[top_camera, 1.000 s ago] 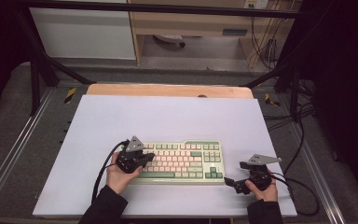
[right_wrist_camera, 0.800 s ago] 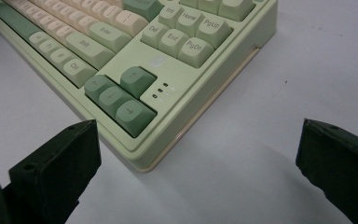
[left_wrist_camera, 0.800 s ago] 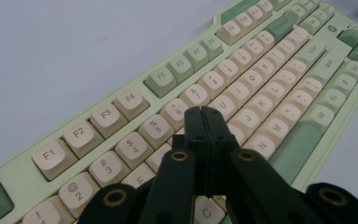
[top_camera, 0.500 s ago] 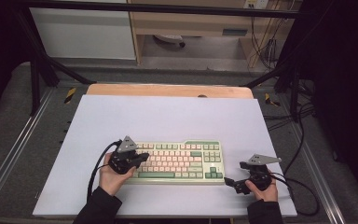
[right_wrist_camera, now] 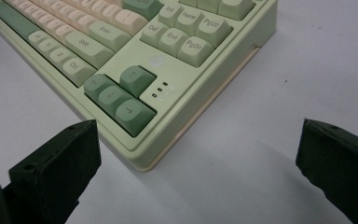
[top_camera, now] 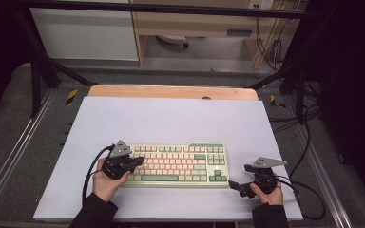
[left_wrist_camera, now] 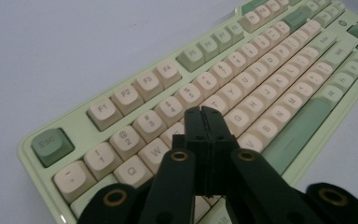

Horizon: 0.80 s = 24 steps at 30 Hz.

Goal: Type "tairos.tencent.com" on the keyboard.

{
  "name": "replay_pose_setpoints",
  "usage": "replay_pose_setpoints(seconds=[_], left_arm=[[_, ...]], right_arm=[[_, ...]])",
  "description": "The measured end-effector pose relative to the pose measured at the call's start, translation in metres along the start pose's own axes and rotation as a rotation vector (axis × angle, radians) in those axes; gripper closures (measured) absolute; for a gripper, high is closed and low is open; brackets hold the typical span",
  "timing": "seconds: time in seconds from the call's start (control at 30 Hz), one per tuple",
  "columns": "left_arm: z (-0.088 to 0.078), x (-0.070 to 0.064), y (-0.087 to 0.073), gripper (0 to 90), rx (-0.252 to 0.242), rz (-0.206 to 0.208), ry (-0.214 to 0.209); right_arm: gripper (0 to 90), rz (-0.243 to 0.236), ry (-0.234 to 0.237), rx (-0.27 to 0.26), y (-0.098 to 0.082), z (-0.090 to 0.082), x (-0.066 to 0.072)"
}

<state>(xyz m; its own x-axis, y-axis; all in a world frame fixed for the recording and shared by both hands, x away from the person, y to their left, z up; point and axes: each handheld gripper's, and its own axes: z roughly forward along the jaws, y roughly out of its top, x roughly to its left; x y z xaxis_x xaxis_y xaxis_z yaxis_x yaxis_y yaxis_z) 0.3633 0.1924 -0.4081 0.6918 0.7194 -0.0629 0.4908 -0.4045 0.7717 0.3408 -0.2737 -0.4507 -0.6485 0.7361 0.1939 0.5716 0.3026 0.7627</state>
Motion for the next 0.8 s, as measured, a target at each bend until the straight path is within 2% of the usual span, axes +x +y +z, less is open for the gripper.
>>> replay_pose_setpoints(seconds=[0.47, 0.8], left_arm=[[-0.003, 0.013, -0.016, 89.9, 0.020, -0.032, 0.025], [0.001, 0.014, -0.020, 89.9, 0.042, -0.021, 0.034]], right_arm=[[0.4, -0.003, 0.001, 0.002, 0.000, 0.000, 0.000], [0.4, -0.001, 0.001, 0.002, 0.000, -0.001, 0.000]])
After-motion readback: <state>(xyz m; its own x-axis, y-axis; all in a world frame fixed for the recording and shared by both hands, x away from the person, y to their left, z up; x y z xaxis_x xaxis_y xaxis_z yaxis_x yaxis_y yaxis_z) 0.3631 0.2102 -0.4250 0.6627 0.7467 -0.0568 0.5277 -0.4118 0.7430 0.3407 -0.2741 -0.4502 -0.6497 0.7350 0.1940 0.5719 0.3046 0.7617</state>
